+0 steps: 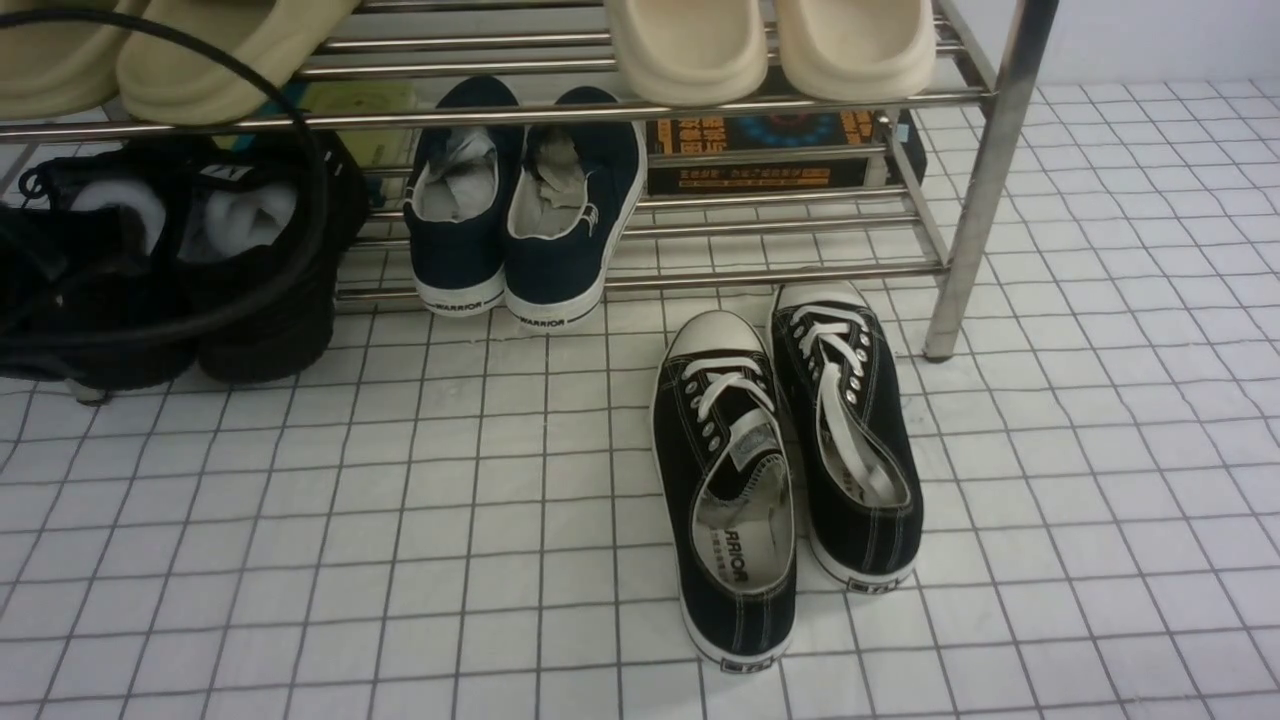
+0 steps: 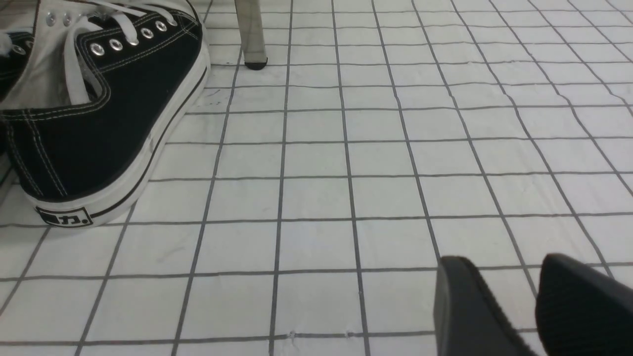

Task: Take the shoes off the shelf with your hand from the white checkered tablecloth.
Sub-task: 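Grasp the leftmost shoe on the bottom shelf of the shoe rack with the left gripper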

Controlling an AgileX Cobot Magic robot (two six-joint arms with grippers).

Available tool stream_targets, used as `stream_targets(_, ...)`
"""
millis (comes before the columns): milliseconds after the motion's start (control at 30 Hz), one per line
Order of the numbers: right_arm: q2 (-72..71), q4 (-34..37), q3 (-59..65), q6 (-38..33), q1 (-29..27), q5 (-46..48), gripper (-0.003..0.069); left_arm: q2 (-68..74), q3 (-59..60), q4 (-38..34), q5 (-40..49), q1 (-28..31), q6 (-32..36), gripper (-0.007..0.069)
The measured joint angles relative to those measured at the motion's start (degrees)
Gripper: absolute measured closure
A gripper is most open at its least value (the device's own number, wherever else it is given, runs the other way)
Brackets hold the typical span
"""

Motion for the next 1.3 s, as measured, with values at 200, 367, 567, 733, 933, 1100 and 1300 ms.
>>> stream_targets(200, 0.0, 0.0, 0.0, 0.0, 0.0, 0.0, 0.0421, 10.54, -7.52, -7.45, 2.45, 12.5, 0.38, 0.061)
stream_targets(367, 0.0, 0.0, 0.0, 0.0, 0.0, 0.0, 0.0421, 12.45, -9.75, -17.41, -0.94, 19.33, 0.86, 0.0604)
stream_targets(567, 0.0, 0.0, 0.0, 0.0, 0.0, 0.0, 0.042, 12.5, -9.75, -20.45, -6.17, 17.72, 2.19, 0.055)
stream_targets(733, 0.0, 0.0, 0.0, 0.0, 0.0, 0.0, 0.042, 13.83, -9.79, -19.17, -13.65, 15.9, 2.31, 0.0369)
stream_targets(933, 0.0, 0.0, 0.0, 0.0, 0.0, 0.0, 0.042, 17.7, -9.81, -18.46, -17.48, 15.9, 2.31, 0.0204)
stream_targets(1100, 0.0, 0.0, 0.0, 0.0, 0.0, 0.0, 0.042, 21.26, -9.81, -18.82, -20.14, 15.9, 2.31, 0.0175)
stream_targets(1300, 0.0, 0.0, 0.0, 0.0, 0.0, 0.0, 0.042, 24.24, -9.81, -18.88, -22.11, 15.9, 2.46, 0.0205)
